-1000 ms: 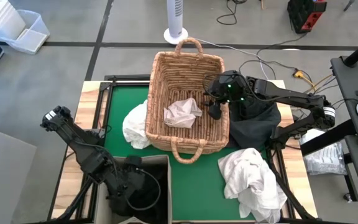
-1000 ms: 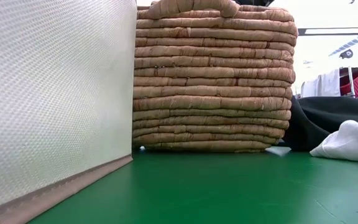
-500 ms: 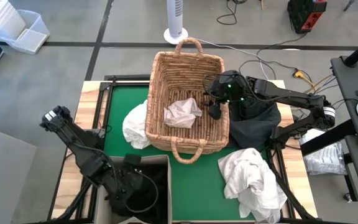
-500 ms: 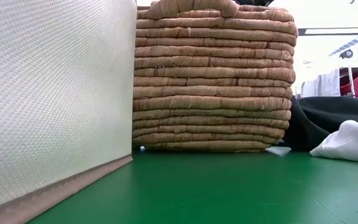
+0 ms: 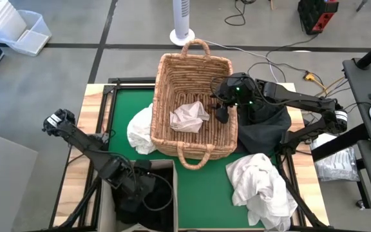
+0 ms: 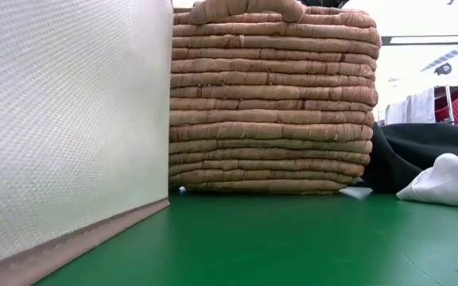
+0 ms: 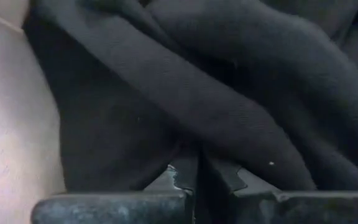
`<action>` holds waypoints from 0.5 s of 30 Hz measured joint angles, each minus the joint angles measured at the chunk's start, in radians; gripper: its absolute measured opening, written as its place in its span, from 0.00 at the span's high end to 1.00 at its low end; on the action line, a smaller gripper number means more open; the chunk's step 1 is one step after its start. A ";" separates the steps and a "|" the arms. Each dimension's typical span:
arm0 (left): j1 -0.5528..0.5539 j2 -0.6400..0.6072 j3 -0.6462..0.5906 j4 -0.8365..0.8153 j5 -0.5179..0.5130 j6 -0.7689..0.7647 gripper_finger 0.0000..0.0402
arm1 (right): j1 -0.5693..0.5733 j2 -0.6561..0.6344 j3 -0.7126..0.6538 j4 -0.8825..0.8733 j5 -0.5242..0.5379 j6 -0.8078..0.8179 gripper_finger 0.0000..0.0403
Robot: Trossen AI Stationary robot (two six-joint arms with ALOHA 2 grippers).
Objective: Sort clothes
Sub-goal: Put the left black shirt into the gray laundry bin, then put the bottom white shirt into the brown laundry bin
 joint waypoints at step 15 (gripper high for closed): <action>-0.029 -0.007 0.243 -0.348 -0.213 -0.126 1.00 | 0.007 -0.065 0.053 -0.048 0.002 0.005 0.51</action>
